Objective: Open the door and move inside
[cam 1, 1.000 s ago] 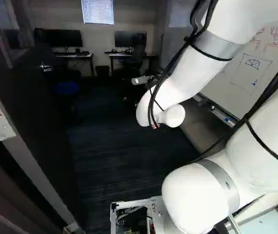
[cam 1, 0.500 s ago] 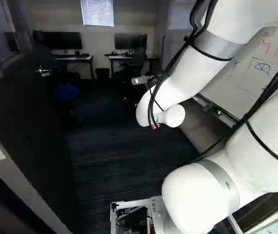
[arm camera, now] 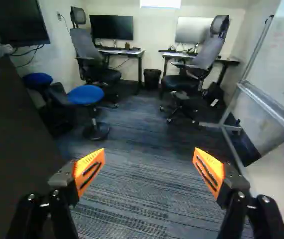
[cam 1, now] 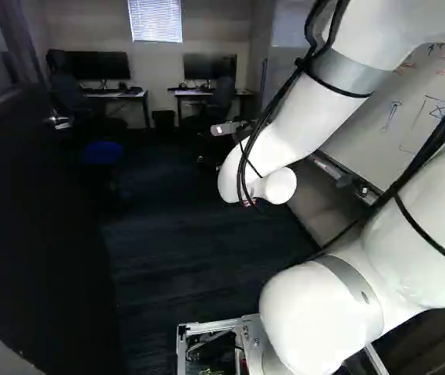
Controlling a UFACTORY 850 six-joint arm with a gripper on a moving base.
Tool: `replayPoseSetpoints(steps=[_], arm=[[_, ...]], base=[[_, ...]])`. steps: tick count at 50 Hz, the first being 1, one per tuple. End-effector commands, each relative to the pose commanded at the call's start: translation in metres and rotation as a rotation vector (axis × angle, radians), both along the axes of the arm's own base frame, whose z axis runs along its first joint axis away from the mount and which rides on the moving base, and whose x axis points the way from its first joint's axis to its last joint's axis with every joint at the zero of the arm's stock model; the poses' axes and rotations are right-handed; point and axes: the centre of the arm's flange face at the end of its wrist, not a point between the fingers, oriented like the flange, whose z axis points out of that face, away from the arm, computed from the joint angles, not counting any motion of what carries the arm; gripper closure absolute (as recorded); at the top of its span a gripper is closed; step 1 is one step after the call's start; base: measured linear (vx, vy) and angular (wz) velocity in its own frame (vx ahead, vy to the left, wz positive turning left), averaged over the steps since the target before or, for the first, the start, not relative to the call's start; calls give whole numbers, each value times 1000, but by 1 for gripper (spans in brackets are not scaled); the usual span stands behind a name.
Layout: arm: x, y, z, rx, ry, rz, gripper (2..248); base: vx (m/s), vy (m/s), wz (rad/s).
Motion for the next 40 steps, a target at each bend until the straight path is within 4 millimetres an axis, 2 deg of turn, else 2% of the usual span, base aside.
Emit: replayPoseSetpoints(steps=[40], arm=[[0,0,0,0,0,0,3]], base=[[179,7,-5]])
